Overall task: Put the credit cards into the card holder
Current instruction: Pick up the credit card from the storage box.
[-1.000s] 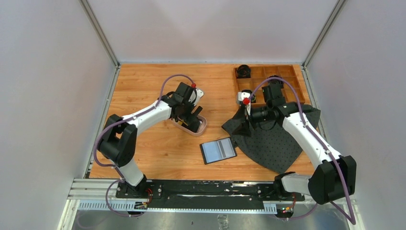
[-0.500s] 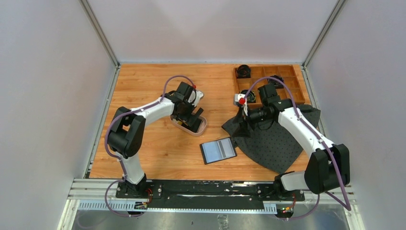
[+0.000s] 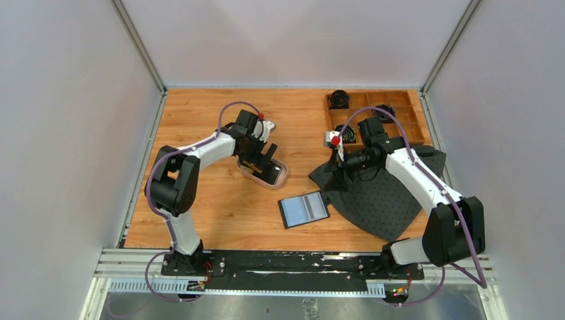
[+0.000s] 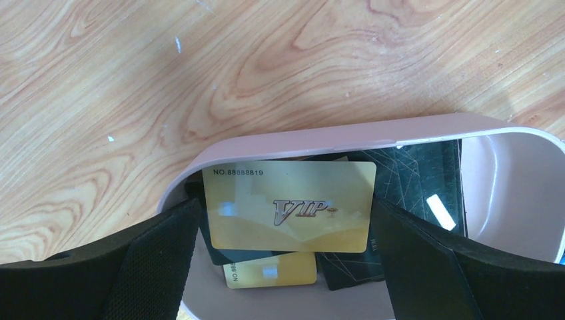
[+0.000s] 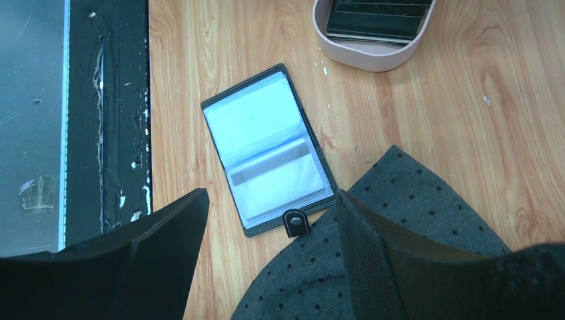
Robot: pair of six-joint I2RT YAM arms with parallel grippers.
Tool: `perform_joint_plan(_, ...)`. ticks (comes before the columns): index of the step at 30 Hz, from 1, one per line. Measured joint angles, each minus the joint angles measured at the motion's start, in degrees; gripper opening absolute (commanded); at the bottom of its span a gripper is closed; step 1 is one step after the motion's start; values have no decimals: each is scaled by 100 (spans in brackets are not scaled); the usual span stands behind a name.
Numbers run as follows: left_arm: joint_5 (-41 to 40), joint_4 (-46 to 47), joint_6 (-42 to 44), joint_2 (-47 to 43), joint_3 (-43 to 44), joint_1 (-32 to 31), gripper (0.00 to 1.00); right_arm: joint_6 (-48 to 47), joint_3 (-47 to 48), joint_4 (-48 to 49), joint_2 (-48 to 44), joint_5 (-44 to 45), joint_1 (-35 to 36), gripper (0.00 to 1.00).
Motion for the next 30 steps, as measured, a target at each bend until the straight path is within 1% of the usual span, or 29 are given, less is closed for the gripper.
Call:
perform_joint_plan(8, 380, -28, -20, 162, 179, 131, 100, -13, 0, -2, 0, 39, 0, 73)
perform_joint_plan(16, 505, -33, -37, 166, 190, 160, 100, -13, 0, -2, 0, 39, 0, 73)
perform_joint_plan(21, 546, -31, -59, 166, 190, 170, 94, -13, 0, -2, 0, 33, 0, 73)
perform_joint_plan(25, 662, 26, -101, 155, 157, 236, 82, -13, 0, -4, 0, 13, 0, 73)
perform_joint_plan(30, 774, 72, -151, 142, 129, 286, 79, -13, 0, -4, 0, -35, 0, 73)
